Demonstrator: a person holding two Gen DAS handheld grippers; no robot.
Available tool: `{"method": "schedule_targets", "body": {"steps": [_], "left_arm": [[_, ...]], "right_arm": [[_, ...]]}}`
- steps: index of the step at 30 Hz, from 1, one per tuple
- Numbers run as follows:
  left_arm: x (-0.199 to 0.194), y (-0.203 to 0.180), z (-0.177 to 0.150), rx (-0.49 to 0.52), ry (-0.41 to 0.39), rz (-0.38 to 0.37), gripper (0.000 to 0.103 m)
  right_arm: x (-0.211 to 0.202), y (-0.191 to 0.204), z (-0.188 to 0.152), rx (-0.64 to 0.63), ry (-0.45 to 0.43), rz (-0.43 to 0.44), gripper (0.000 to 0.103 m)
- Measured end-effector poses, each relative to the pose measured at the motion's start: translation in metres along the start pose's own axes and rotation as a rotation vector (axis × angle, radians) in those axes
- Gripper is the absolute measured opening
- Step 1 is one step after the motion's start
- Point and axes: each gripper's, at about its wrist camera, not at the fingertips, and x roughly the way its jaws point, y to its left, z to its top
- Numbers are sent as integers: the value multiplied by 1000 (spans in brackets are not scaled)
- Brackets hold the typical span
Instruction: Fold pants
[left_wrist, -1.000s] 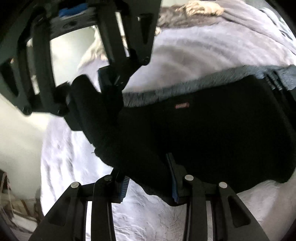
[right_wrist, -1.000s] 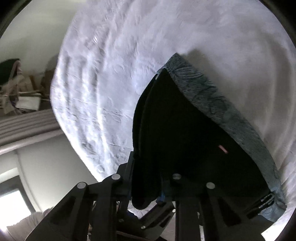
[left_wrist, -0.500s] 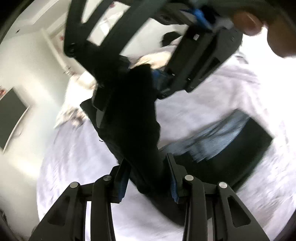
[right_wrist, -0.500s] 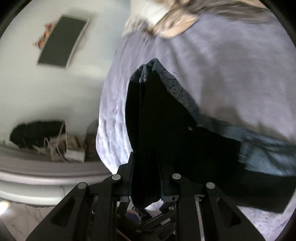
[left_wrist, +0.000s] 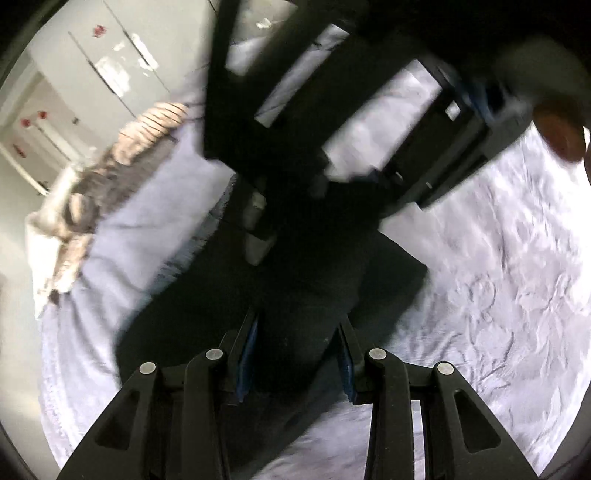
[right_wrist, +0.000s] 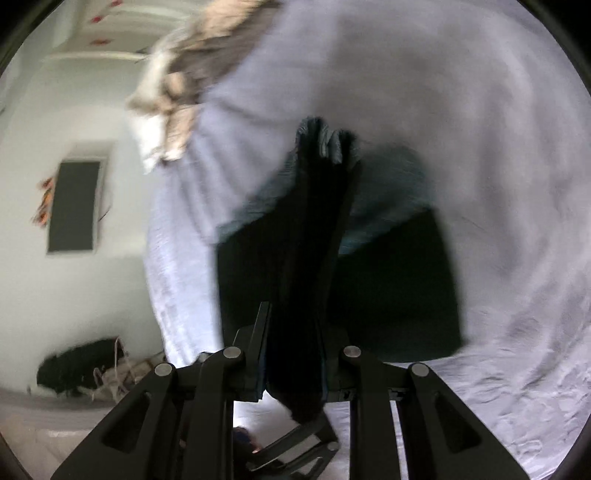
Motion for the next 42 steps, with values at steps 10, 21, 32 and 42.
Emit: {"method": "schedule_targets", "body": {"steps": [10,21,32,42], "left_arm": [[-34,20,-30,2,22,-132,47],[-4,183,-58,-441,132,53,65],[49,190,-77,-520,266,7,65],[-8,185,-115,-498,261,-41,65]], "right_arm": [[14,-46,-11,39,-20,-81,25],[-27,-4,-25,-71,-198,-304,36],[36,-6,-18,-140,-104,-433,31],[13,6,-53,-131,-143,-455,43]]}}
